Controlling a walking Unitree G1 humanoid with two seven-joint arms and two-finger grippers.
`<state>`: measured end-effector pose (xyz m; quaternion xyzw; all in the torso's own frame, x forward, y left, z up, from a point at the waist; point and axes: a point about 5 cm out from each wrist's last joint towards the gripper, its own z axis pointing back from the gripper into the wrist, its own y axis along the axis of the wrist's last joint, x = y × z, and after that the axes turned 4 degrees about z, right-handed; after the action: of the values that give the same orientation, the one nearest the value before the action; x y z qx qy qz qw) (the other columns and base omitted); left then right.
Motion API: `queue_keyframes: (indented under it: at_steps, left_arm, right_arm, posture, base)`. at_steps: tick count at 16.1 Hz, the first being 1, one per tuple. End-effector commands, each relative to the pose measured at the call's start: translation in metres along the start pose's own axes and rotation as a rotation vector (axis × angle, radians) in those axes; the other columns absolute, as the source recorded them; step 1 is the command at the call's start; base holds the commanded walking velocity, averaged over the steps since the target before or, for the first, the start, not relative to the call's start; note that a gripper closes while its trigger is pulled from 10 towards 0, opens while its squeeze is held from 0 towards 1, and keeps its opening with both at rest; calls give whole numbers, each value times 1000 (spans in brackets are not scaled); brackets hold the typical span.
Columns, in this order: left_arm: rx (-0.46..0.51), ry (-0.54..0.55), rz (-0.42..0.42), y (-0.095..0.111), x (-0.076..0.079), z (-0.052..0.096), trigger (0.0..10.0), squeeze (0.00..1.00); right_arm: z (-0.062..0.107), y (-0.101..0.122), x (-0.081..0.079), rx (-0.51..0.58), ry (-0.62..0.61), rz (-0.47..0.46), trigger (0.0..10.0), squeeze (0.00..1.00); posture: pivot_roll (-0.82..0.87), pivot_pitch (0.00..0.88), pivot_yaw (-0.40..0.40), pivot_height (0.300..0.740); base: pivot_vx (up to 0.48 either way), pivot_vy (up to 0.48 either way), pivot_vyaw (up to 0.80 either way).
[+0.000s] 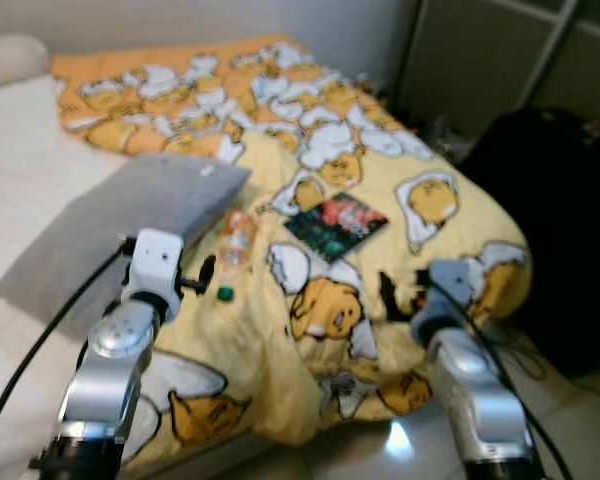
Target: Clean up the room
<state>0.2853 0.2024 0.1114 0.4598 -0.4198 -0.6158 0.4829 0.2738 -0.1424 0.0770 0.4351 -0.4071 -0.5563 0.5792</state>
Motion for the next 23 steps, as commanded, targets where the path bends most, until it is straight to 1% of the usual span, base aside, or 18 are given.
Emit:
queue_keyframes:
  at_steps: [1,2,4,6,7,8,9,10,11,12,13,14,15,17,19,21,23]
  left_arm:
    - [5,-13,16,0,2,-2,10000,0]
    - [-5,-6,27,-1,1,-4,10000,0]
    - [-3,-12,24,-2,3,-6,10000,0]
    - [-5,-76,53,-3,10,-9,10000,0]
    - [-21,-123,68,-4,15,-12,10000,322]
    - [-38,-157,62,-6,18,-15,10000,875]
    - [-42,-190,55,-6,20,-20,10000,1000]
    - [-38,-194,36,-3,20,-23,10000,1000]
    - [-21,-160,16,0,16,-27,10000,1000]
    - [-11,-139,12,2,14,-30,10000,1000]
    - [4,-114,50,4,10,-31,10000,1000]
    - [9,-102,76,4,8,-32,10000,1000]
    - [11,-98,86,4,7,-32,10000,1000]
    - [12,-90,93,3,7,-32,10000,1000]
    - [12,-82,95,2,5,-32,10000,1000]
    - [9,-79,94,1,4,-33,10000,1000]
    - [8,-78,93,2,3,-34,10000,1000]
  right_arm:
    - [1,5,7,26,-18,25,10000,1000]
    - [1,6,9,27,-15,32,10000,1000]
    - [2,5,15,20,-31,48,10000,1000]
    - [2,7,18,23,-45,50,10000,1000]
    - [2,9,17,26,-31,62,10000,1000]
    - [2,12,15,30,-6,82,10000,1000]
    - [2,16,15,38,11,108,10000,1000]
    - [1,20,17,44,16,118,10000,1000]
    - [1,24,21,52,18,126,10000,1000]
    - [1,26,22,55,16,127,10000,1000]
    - [2,26,23,52,9,133,10000,1000]
    - [2,26,22,48,9,141,10000,604]
    - [3,25,19,45,27,141,10000,12]
    - [5,23,13,40,44,137,10000,0]
    - [5,21,14,29,40,123,10000,0]
    - [5,22,15,28,43,115,10000,0]
    - [5,24,16,35,36,140,10000,0]
  posture:
    - [20,0,39,740]
    - [11,0,44,740]
    - [-1,0,54,740]
    - [-13,0,56,740]
    - [-33,0,68,740]
    - [-44,0,74,740]
    - [-56,0,81,740]
    - [-61,0,80,740]
    - [-65,0,77,740]
    - [-67,0,75,740]
    - [-67,0,73,740]
    - [-66,0,72,740]
    - [-64,0,70,740]
    - [-60,0,68,740]
    - [-60,0,70,740]
    - [-64,0,74,740]
    - [-66,0,77,740]
  base:
    - [0,0,0]
    - [0,0,0]
    - [0,0,0]
    - [0,0,0]
    - [0,0,0]
    - [0,0,0]
    - [0,0,0]
    - [0,0,0]
    - [0,0,0]
    - [0,0,0]
    - [0,0,0]
    - [0,0,0]
    - [0,0,0]
    - [285,0,0]
    - [343,0,0]
    - [351,0,-678]
    - [352,0,-609]
